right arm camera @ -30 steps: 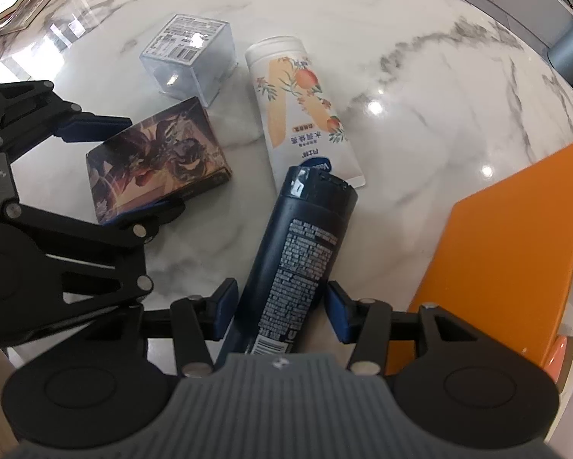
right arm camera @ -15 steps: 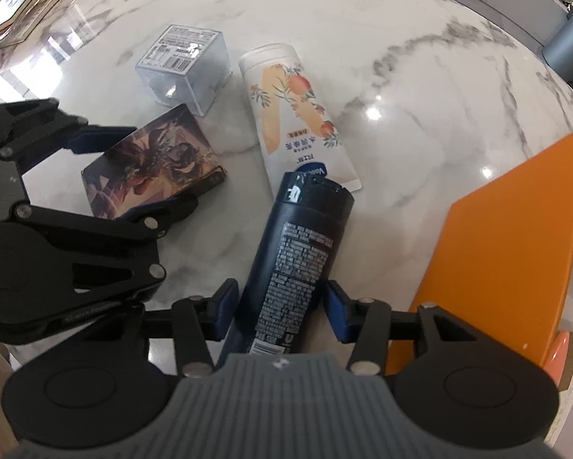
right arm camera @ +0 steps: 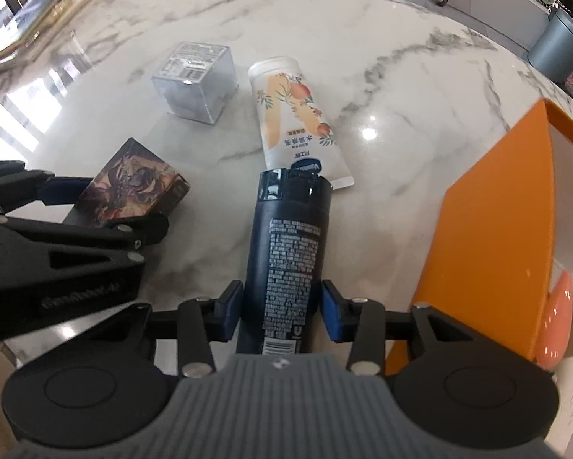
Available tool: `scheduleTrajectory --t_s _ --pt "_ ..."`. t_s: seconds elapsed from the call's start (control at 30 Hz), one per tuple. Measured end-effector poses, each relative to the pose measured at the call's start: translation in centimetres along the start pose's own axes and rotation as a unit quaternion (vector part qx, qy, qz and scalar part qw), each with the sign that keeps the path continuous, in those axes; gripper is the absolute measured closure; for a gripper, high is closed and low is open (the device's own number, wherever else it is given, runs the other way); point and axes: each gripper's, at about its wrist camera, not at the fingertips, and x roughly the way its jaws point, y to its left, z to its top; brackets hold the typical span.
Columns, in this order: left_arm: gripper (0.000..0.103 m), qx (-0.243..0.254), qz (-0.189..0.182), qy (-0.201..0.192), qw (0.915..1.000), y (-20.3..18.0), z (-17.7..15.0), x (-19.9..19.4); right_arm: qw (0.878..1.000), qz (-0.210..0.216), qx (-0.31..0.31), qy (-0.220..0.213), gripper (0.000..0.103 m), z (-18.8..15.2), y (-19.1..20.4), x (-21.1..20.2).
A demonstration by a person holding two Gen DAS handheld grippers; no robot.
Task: Organize rigid objects
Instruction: 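Grasp the anime card box with the left tool while the right tool lifts the spray can, then carry the card box and spray can with both tools over the orange box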
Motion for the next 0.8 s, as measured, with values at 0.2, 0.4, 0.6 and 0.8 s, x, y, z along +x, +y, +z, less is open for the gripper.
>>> scheduleTrajectory --t_s 0.2,0.4,0.6,0.8 --pt "0.034 -0.046 -0.018 -0.029 0.9984 0.4 -1.3 -3.0 0.999 0.002 -0.01 -0.034 0.06 -0.8 0.5 -2.2" --pt "0.034 -0.073 -0.03 -0.064 0.9949 0.5 -2.3 -6.1 0.997 0.01 -0.012 -0.07 0.06 -1.7 0.5 -5.1" --pt "0.034 -0.075 -0.036 -0.106 0.9909 -0.5 -2.2 -10.2 0.993 0.015 -0.009 -0.116 0.06 -2.4 0.1 -9.2" --pt "0.034 -0.065 -0.042 -0.147 0.986 -2.2 -1.6 -14.3 0.987 0.018 0.009 -0.159 0.06 -3.5 -1.9 -14.1"
